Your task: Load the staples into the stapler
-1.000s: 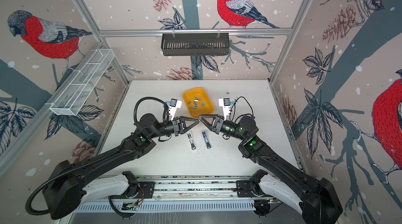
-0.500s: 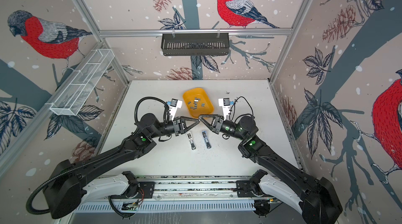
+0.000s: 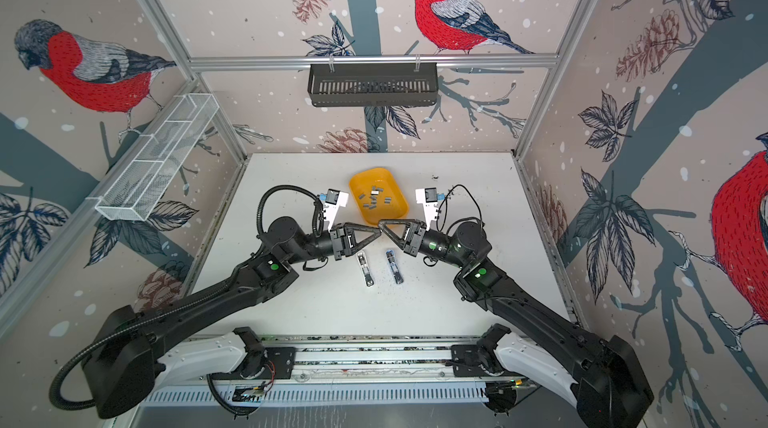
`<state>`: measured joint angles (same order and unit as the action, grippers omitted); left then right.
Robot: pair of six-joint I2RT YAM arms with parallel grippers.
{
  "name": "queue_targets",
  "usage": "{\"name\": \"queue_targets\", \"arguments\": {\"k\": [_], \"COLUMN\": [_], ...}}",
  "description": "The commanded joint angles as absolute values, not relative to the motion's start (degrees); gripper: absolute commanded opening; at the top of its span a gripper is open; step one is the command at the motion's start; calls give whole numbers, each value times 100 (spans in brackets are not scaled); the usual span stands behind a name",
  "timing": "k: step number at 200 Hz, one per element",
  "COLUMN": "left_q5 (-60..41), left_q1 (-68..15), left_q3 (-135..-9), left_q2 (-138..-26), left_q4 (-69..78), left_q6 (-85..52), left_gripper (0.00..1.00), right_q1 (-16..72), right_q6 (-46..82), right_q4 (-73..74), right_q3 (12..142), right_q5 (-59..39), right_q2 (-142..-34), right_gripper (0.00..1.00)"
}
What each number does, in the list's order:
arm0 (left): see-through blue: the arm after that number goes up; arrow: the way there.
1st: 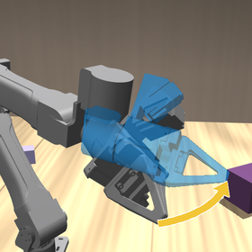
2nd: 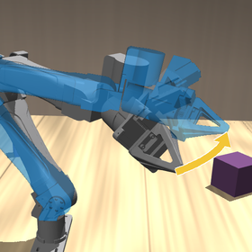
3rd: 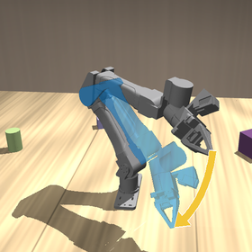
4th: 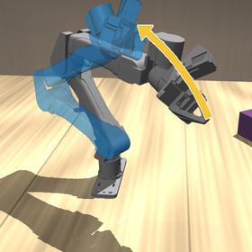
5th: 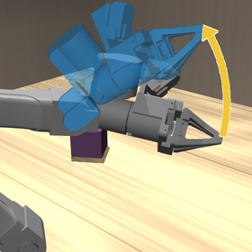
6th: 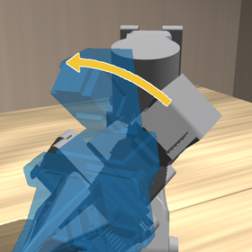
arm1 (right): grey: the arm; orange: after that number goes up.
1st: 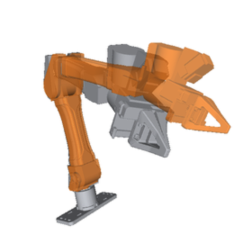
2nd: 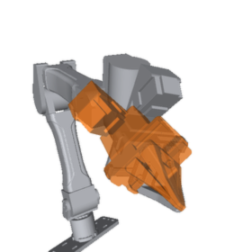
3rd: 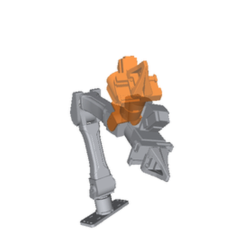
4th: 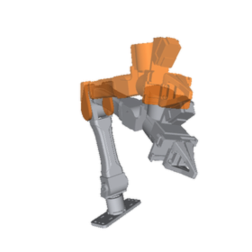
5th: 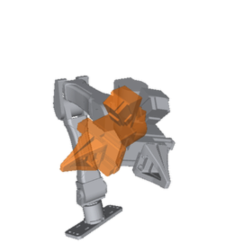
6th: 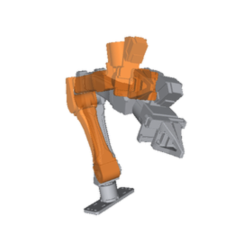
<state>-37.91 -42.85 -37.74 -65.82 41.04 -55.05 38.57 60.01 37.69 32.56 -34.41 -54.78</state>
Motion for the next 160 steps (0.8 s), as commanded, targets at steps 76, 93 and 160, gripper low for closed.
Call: {"name": "queue_targets", "arguments": {"k": [76, 93, 160], "left_q5": [-3803, -3787, -3350], "left_q1": [-4294, -4288, -4262], "left_q3": [-3798, -3815, -4210], "left_q2": [-6524, -6471, -5646], "left_q4": [4128, 3950, 1326], "left_q6": [-5391, -5307, -3903], "left_gripper": [34, 45, 99], "right_q1": [3892, 3891, 3841], "right_q6": [5981, 5890, 4612], "right_q4": [3941, 3778, 1502], "right_q3": [3270, 3287, 3595], "right_q5": [-3445, -3413, -2725], "right_q2": [-5446, -5417, -5030], "right_gripper": [14, 14, 15]}}
